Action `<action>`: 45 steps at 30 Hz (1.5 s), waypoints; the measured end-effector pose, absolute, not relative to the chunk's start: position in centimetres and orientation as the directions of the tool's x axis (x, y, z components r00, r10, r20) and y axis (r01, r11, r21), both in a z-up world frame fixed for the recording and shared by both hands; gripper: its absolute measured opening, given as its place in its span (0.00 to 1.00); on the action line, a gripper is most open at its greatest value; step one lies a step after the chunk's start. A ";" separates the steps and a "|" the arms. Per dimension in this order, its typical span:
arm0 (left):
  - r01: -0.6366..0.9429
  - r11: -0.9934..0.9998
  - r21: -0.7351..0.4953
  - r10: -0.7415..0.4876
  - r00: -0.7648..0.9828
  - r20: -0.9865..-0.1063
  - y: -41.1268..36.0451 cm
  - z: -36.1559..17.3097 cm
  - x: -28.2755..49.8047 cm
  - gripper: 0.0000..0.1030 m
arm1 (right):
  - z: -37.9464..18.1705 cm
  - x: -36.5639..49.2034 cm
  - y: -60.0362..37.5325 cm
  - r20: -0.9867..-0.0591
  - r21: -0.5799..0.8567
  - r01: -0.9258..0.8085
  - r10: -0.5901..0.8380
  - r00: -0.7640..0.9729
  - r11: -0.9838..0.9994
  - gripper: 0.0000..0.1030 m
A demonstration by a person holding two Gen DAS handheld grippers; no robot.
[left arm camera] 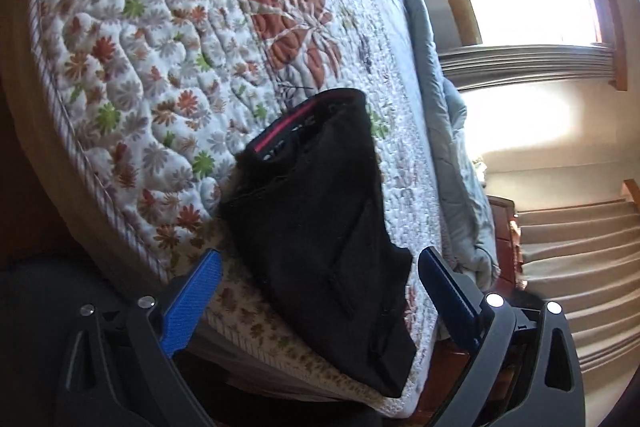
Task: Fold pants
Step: 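Lift the trousers with the right gripper while the left gripper holds the waistband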
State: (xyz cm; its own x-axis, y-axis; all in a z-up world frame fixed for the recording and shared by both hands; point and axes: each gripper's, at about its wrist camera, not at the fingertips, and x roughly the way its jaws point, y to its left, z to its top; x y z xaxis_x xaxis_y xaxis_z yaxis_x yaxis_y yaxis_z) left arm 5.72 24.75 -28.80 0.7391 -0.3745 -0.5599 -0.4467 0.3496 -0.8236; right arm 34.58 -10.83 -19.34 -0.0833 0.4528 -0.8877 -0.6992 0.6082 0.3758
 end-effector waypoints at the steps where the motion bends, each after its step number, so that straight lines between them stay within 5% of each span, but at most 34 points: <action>1: -0.453 0.363 -0.814 -0.364 0.735 -0.572 24.6 -28.8 5.9 0.96 | -19.1 35.5 -9.1 -0.882 0.391 -0.715 0.458 -0.112 0.579 0.70; 8: -0.441 0.364 -0.820 -0.356 0.748 -0.561 24.3 -29.7 6.4 0.96 | -19.4 37.7 5.1 -0.913 0.355 -0.874 0.324 -0.248 0.332 0.87; 16: -0.408 0.408 -0.817 -0.335 0.765 -0.549 24.5 -29.9 5.9 0.96 | -25.0 37.8 16.1 -0.922 0.385 -0.921 0.072 -0.381 0.057 0.88; 23: -0.368 0.458 -0.809 -0.334 0.773 -0.540 24.5 -29.3 5.7 0.96 | -29.5 37.1 20.1 -0.812 0.583 -0.812 -0.050 -0.582 -0.029 0.89; 25: -0.372 0.459 -0.807 -0.332 0.771 -0.544 24.7 -29.2 5.7 0.96 | -30.3 37.5 20.3 -0.794 0.607 -0.794 -0.060 -0.604 -0.030 0.74; 27: -0.378 0.445 -0.812 -0.336 0.770 -0.543 24.9 -29.2 5.5 0.96 | -30.6 39.2 19.8 -0.781 0.623 -0.782 -0.062 -0.621 -0.016 0.46; 30: -0.380 0.426 -0.821 -0.340 0.774 -0.534 25.1 -29.2 5.4 0.96 | -30.3 40.7 19.1 -0.752 0.659 -0.752 -0.038 -0.658 0.004 0.46; 33: -0.384 0.427 -0.819 -0.336 0.773 -0.538 24.7 -29.3 5.6 0.96 | -30.5 39.9 19.2 -0.748 0.663 -0.749 -0.049 -0.662 0.003 0.70; 35: -0.383 0.420 -0.823 -0.360 0.762 -0.539 24.5 -29.8 6.4 0.96 | -31.2 38.9 19.7 -0.741 0.670 -0.743 -0.075 -0.668 -0.001 0.77; 37: -0.382 0.420 -0.823 -0.356 0.764 -0.537 24.2 -29.7 6.3 0.96 | -31.3 38.4 20.0 -0.718 0.694 -0.720 -0.082 -0.691 -0.010 0.70; 39: -0.377 0.416 -0.828 -0.362 0.766 -0.531 23.9 -29.3 5.9 0.96 | -31.8 38.7 20.2 -0.708 0.703 -0.712 -0.090 -0.700 0.010 0.39; 45: -0.350 0.472 -0.809 -0.344 0.771 -0.535 23.7 -28.1 7.2 0.96 | -29.5 40.6 19.1 -0.623 0.782 -0.624 -0.027 -0.782 0.011 0.32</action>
State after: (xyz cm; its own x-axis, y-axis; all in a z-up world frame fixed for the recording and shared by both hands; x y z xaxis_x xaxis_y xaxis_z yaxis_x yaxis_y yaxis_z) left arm 7.19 23.68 -28.08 0.7714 -0.3445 -0.5351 -0.3503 0.4721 -0.8090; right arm 40.63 19.09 -29.46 -0.7816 -0.0267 -0.6232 -0.6236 0.0107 0.7817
